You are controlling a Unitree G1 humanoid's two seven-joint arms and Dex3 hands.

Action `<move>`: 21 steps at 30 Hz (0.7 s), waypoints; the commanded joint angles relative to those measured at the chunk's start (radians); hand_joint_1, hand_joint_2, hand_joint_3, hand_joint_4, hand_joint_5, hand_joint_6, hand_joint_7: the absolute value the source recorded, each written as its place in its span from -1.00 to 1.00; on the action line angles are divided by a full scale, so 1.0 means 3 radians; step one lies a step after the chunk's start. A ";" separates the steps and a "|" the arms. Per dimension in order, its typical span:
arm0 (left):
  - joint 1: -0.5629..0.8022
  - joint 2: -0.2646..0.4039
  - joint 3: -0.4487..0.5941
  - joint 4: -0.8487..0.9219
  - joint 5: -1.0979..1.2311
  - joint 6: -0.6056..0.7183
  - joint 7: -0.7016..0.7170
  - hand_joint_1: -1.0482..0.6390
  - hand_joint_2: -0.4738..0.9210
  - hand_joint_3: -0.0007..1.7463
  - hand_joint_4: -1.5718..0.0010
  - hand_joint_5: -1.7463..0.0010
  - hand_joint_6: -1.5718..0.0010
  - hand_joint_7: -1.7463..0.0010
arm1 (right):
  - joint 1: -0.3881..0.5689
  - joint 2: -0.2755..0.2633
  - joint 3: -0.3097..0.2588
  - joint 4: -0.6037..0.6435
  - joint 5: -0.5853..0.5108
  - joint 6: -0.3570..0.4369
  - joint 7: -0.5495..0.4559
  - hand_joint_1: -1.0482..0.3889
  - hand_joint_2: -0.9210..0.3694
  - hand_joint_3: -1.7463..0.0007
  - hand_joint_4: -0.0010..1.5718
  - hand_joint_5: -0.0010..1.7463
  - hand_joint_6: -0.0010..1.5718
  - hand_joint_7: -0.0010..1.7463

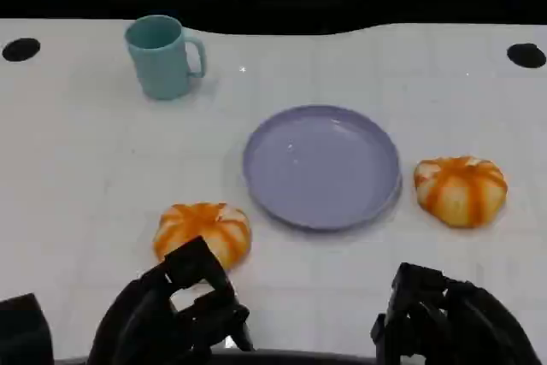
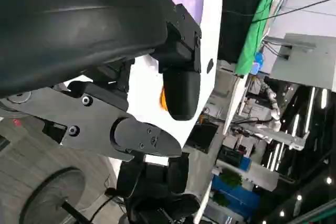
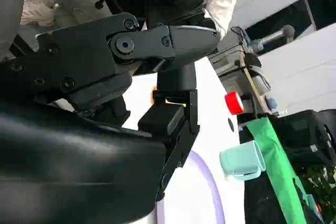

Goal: Grasp the bread from the table and place it into the plate.

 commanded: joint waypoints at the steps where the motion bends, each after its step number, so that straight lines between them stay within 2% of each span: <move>1: -0.0015 0.0052 0.0041 0.0009 0.0024 -0.0018 -0.0023 -0.16 0.91 -0.83 0.21 -1.00 0.45 -1.00 | -0.0005 -0.0033 -0.0032 0.0014 0.0028 -0.0020 0.0006 -0.53 -1.00 0.70 0.04 0.88 -0.05 0.56; 21: -0.0021 0.0055 0.0041 0.0020 0.0019 -0.0020 -0.0037 -0.15 0.90 -0.81 0.21 -1.00 0.45 -1.00 | -0.0005 -0.0032 -0.0028 0.0018 0.0026 -0.0020 0.0006 -0.53 -1.00 0.71 0.04 0.87 -0.04 0.55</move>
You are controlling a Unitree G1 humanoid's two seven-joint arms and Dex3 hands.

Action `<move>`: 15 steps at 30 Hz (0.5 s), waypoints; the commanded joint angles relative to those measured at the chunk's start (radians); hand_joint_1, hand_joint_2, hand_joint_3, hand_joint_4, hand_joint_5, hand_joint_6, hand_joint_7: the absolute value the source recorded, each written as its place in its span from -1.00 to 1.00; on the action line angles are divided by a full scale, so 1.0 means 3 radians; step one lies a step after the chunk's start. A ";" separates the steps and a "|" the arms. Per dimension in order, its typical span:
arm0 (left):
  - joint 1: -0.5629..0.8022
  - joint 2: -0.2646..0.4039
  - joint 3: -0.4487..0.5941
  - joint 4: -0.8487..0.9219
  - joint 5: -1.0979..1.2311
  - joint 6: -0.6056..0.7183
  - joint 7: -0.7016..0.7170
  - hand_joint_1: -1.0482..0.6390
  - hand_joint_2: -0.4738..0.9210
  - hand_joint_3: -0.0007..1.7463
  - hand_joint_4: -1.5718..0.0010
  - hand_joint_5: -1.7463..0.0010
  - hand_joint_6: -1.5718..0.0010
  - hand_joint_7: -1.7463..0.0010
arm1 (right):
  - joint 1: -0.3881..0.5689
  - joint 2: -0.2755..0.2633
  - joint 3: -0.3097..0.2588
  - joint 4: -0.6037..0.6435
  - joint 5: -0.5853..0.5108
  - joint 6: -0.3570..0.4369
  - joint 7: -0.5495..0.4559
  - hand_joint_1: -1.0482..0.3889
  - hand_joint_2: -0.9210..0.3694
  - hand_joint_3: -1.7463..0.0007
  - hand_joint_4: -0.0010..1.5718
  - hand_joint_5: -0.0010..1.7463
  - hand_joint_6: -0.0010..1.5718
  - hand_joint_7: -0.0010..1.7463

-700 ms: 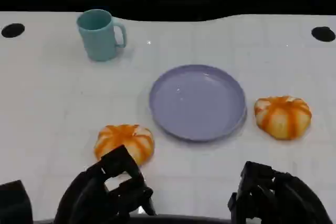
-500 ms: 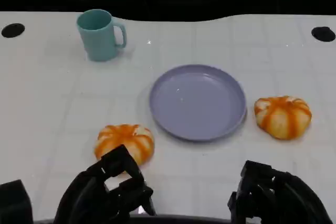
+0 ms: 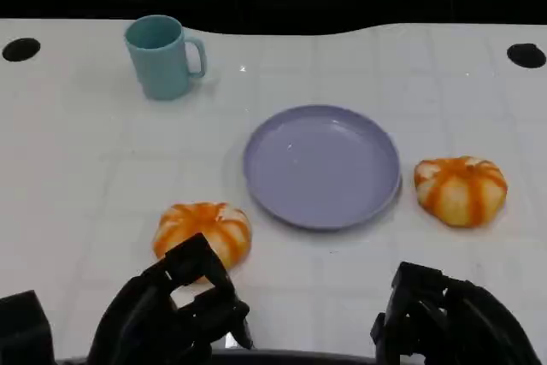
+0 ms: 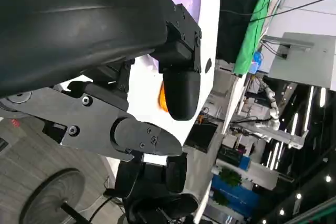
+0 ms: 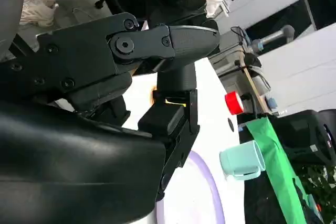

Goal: Grasp the bread from the table and place it into the plate.

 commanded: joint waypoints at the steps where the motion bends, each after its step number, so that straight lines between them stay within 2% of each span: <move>1: 0.0007 0.0048 0.0040 0.0017 0.0016 -0.0025 -0.0035 -0.15 0.90 -0.81 0.21 -1.00 0.46 -1.00 | 0.0007 -0.0030 -0.0030 -0.0001 0.0033 -0.0004 -0.0002 -0.53 -1.00 0.71 0.04 0.87 -0.04 0.55; 8: 0.0068 -0.0001 0.0018 -0.0085 0.0164 -0.0158 0.0096 -0.22 0.93 -0.83 0.36 -1.00 0.58 -0.96 | 0.0017 -0.0032 -0.0017 -0.0020 0.0014 -0.0010 -0.0013 -0.53 -1.00 0.71 0.05 0.88 -0.04 0.55; 10: 0.0081 -0.0012 0.0001 -0.0112 0.0258 -0.0242 0.0141 -0.27 0.96 -0.88 0.43 -1.00 0.58 -0.87 | 0.0010 -0.0032 -0.0016 -0.0007 0.0010 -0.0029 -0.0005 -0.52 -1.00 0.70 0.05 0.87 -0.04 0.55; 14: 0.0066 0.0004 -0.0036 -0.0140 0.0441 -0.0455 0.0157 -0.32 1.00 -0.90 0.58 -0.97 0.59 -0.58 | -0.0008 -0.0023 -0.0016 0.0021 0.0023 -0.0031 0.0009 -0.52 -1.00 0.70 0.05 0.88 -0.05 0.56; 15: 0.0053 0.0008 -0.0042 -0.0137 0.0488 -0.0525 0.0158 -0.34 1.00 -0.88 0.60 -0.88 0.56 -0.38 | -0.0014 -0.0019 -0.0015 0.0032 0.0026 -0.0035 0.0014 -0.52 -1.00 0.71 0.05 0.88 -0.05 0.56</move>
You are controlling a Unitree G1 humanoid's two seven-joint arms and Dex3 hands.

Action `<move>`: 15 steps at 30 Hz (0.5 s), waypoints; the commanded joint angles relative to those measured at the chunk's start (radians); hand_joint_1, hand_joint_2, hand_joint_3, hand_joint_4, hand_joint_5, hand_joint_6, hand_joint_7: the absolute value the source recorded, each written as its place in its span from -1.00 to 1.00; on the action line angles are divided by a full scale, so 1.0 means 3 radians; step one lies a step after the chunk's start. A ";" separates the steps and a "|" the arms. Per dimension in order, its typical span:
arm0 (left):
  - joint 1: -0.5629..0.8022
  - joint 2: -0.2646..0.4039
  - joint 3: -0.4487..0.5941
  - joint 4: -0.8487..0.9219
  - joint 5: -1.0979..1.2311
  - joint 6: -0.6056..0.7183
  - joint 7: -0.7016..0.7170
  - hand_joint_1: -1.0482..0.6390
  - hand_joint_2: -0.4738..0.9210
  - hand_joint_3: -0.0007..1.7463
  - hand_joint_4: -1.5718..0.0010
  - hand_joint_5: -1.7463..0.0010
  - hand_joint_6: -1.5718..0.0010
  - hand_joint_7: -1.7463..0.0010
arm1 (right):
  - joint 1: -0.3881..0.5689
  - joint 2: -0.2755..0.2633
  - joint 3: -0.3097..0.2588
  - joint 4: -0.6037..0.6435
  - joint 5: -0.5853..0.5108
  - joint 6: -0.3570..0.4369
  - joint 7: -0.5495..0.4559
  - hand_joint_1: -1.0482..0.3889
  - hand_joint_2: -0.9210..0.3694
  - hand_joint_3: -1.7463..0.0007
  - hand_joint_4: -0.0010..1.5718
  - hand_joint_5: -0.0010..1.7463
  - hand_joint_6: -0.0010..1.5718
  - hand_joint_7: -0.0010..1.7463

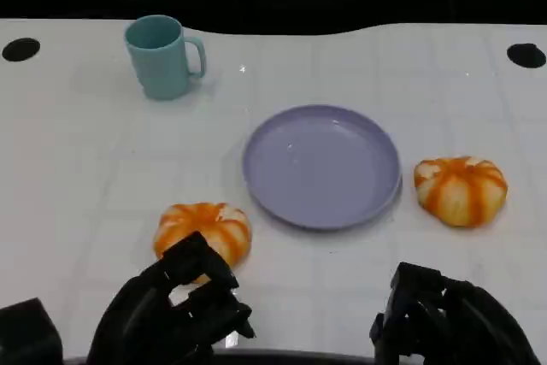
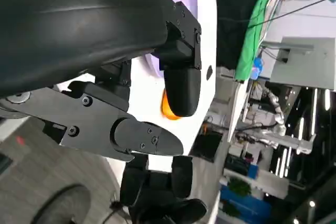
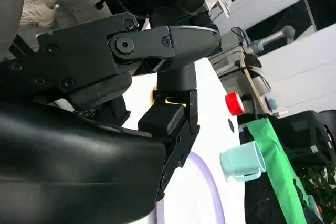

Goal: Grasp the bread from the table and place it into the plate.

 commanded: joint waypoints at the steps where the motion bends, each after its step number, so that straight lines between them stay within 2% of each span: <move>1: -0.0031 0.0043 -0.0017 -0.0061 0.0222 -0.0326 0.0047 -0.35 1.00 -0.88 0.59 -0.81 0.53 -0.25 | -0.0016 -0.0015 -0.0023 0.0033 0.0027 -0.0029 0.0011 -0.52 -1.00 0.71 0.05 0.88 -0.05 0.57; 3: -0.0053 0.0041 -0.0018 -0.0063 0.0290 -0.0436 0.0068 -0.37 1.00 -0.90 0.51 -0.60 0.44 0.08 | -0.0018 -0.0008 -0.0017 0.0032 0.0027 -0.0016 0.0000 -0.53 -1.00 0.71 0.05 0.88 -0.05 0.57; 8: -0.0133 0.0195 0.0018 -0.0185 0.0760 -0.0648 0.0285 -0.44 1.00 -0.90 0.50 -0.25 0.36 0.52 | -0.0034 0.0016 0.0006 0.0055 -0.0012 -0.0040 -0.0022 -0.52 -1.00 0.72 0.05 0.88 -0.06 0.56; 15: -0.0191 0.0455 -0.0010 -0.0643 0.1630 -0.0383 0.0717 -0.40 1.00 -0.96 0.58 0.02 0.40 0.85 | -0.0068 0.0024 0.0010 0.0090 0.0018 -0.0014 0.0012 -0.51 -1.00 0.71 0.04 0.88 -0.06 0.57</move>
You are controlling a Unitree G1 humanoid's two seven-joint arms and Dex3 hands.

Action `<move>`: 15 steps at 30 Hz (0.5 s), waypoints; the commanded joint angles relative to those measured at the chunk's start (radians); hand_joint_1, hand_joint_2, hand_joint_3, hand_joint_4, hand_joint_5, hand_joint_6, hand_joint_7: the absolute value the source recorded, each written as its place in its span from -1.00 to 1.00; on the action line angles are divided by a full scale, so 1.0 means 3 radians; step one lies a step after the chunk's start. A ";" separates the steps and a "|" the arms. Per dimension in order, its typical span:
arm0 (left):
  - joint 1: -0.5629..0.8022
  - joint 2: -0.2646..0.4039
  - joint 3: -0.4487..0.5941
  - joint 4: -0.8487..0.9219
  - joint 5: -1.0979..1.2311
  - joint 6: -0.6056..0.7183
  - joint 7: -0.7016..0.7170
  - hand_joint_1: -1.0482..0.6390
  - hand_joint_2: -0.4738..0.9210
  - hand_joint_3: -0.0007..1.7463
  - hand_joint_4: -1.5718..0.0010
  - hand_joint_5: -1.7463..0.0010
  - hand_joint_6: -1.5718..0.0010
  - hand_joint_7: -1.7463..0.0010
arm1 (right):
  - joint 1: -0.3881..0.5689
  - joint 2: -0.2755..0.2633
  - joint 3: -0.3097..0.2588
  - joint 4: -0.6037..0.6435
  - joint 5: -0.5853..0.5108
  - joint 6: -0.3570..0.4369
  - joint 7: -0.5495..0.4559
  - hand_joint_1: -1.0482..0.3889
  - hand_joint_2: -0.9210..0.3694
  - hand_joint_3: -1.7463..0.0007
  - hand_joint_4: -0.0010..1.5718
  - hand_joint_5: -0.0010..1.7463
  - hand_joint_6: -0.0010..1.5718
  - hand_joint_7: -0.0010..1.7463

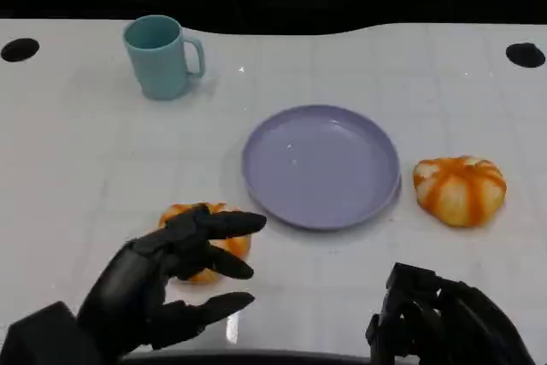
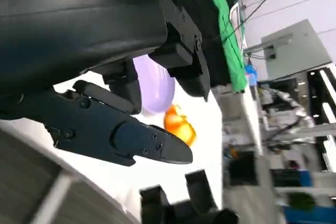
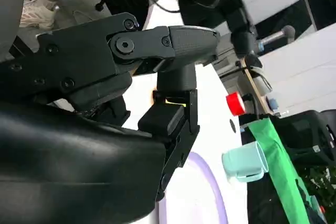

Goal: Grasp the bread from the table and place it into the plate.

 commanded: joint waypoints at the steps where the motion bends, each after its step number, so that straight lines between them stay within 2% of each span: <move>1: -0.0035 0.0205 -0.0020 -0.0342 0.0660 0.0189 0.0315 -0.39 1.00 -0.98 0.58 0.08 0.40 0.89 | -0.0036 -0.0003 -0.0016 0.0030 0.0039 -0.0012 0.0011 -0.50 -1.00 0.71 0.04 0.87 -0.06 0.57; 3: -0.0033 0.0273 -0.0058 -0.0482 0.0977 0.0256 0.0413 -0.39 1.00 -0.98 0.60 0.14 0.40 0.93 | -0.0039 -0.0002 -0.0012 0.0029 0.0026 -0.0012 -0.0003 -0.50 -1.00 0.72 0.04 0.87 -0.06 0.56; 7: -0.0053 0.0396 -0.0134 -0.0632 0.1505 0.0264 0.0568 -0.37 0.95 -1.00 0.54 0.40 0.41 0.99 | -0.0040 -0.0010 -0.0007 0.0013 0.0009 0.0000 -0.0022 -0.51 -1.00 0.71 0.04 0.86 -0.05 0.56; 11: -0.0114 0.0543 -0.0257 -0.0800 0.2210 0.0393 0.0615 -0.36 0.94 -1.00 0.59 0.49 0.53 1.00 | -0.0034 -0.0017 -0.0004 0.0001 0.0001 -0.0007 -0.0024 -0.51 -1.00 0.71 0.04 0.87 -0.05 0.56; 15: -0.0188 0.0598 -0.0386 -0.0903 0.2702 0.0580 0.0535 -0.36 0.93 -1.00 0.64 0.54 0.61 1.00 | -0.0020 -0.0023 -0.0003 -0.0027 0.0009 0.0018 -0.0035 -0.51 -1.00 0.71 0.04 0.87 -0.05 0.56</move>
